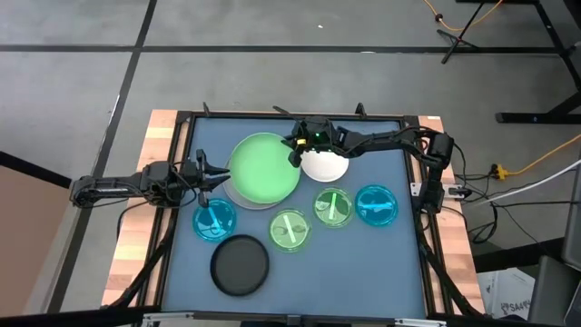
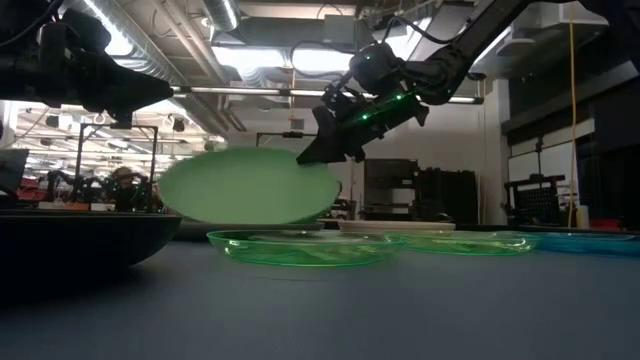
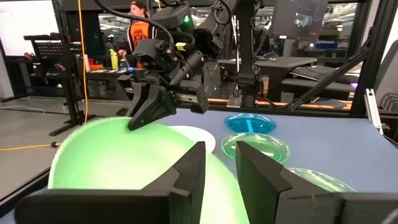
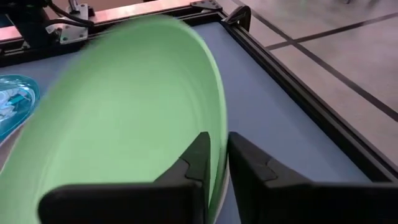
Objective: Stack plastic plates
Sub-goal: Stack the green plate on top of the gray plate, then stack the black plate on top of the green plate
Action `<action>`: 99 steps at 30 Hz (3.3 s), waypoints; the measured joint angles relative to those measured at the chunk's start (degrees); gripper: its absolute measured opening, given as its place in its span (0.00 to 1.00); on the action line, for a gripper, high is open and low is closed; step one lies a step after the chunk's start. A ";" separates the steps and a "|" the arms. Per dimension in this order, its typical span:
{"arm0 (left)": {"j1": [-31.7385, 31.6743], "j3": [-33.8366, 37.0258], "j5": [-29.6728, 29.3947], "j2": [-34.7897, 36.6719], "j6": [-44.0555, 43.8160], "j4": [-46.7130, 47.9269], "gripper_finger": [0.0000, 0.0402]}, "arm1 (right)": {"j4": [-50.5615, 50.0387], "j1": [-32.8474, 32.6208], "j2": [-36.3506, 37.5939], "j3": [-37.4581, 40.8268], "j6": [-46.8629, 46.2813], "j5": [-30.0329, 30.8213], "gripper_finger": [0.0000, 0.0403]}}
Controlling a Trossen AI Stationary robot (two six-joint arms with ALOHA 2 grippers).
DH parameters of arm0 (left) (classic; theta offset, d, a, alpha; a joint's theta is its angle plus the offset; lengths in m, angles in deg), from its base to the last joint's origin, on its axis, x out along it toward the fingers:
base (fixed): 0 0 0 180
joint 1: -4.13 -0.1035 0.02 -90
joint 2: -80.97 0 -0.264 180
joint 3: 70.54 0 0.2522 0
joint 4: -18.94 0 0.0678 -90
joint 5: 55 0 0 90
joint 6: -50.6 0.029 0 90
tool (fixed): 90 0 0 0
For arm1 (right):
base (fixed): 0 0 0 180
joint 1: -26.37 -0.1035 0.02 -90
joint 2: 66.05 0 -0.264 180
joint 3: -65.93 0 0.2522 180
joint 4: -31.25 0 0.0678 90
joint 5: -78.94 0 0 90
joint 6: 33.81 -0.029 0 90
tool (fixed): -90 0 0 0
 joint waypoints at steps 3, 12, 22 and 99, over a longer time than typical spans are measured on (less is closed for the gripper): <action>0.00 -0.02 0.00 0.00 0.00 0.00 0.20 | 0.05 0.02 0.00 0.02 0.07 0.09 0.13; 0.00 -0.01 -0.02 0.00 0.00 0.07 0.20 | -0.04 0.02 0.00 0.02 0.07 0.15 0.15; -0.02 -0.02 0.00 0.00 0.00 0.04 0.20 | -0.07 0.02 0.00 0.02 0.13 0.17 0.15; 22.30 -37.35 12.70 -65.63 -43.70 18.47 0.20 | -39.15 0.07 22.88 0.04 31.69 13.49 0.15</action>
